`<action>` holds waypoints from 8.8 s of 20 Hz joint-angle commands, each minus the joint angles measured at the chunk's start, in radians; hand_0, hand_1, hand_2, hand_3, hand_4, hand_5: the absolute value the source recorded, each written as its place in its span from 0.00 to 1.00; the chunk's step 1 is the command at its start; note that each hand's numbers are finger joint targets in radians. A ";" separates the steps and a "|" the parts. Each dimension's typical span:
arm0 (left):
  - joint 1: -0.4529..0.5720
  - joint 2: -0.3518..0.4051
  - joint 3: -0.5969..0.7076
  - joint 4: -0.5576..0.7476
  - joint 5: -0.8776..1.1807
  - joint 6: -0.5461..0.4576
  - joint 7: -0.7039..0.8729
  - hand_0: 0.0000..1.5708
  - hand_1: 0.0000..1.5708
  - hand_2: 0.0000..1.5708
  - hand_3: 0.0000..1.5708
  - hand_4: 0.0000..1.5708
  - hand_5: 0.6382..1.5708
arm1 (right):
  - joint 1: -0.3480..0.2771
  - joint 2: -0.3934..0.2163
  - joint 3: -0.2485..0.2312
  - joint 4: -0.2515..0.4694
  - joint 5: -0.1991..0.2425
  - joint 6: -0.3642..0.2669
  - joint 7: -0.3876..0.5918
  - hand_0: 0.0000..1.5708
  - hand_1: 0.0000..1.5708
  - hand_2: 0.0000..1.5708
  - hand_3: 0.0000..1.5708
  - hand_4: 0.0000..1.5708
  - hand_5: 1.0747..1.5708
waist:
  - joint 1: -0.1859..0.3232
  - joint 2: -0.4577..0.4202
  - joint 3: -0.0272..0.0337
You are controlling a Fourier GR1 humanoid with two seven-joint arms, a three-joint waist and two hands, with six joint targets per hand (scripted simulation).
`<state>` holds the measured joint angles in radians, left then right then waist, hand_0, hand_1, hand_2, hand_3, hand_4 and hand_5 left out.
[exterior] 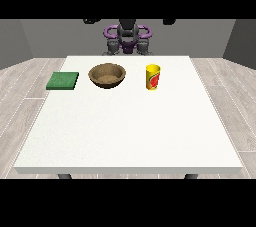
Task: Pick the cup and pour the ball into the bowl, then pick the bowl and place it on the pad
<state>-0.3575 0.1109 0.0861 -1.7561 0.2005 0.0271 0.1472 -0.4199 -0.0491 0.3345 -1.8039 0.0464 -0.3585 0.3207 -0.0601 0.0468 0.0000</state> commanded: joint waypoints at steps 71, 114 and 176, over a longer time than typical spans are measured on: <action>-0.525 0.125 -0.122 1.298 -0.763 0.714 -0.484 0.90 0.90 1.00 1.00 0.62 0.99 | 0.100 -0.244 -0.532 -0.157 -0.439 0.493 -0.033 0.00 0.00 0.00 0.00 0.20 0.98 | -0.238 0.131 0.0002; -0.531 0.051 -0.313 1.254 -1.099 0.761 -0.090 0.79 0.79 1.00 1.00 0.49 1.00 | 0.226 -0.187 -0.553 0.101 -0.355 0.484 -0.155 0.00 0.00 0.00 0.00 0.24 0.99 | -0.023 -0.095 -0.0070; -0.652 0.628 0.307 0.758 0.160 -0.284 -0.273 0.00 0.00 0.00 0.00 0.00 0.96 | -0.145 -0.088 -0.634 0.997 -0.297 0.435 -0.655 0.00 0.00 0.00 0.00 0.22 1.00 | 0.129 0.320 0.0007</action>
<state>-1.0198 0.7510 0.3969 -0.9820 0.3646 -0.2701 -0.1070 -0.5020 -0.1248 -0.2968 -0.8877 -0.2560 0.0861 -0.3456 0.0612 0.3437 -0.0062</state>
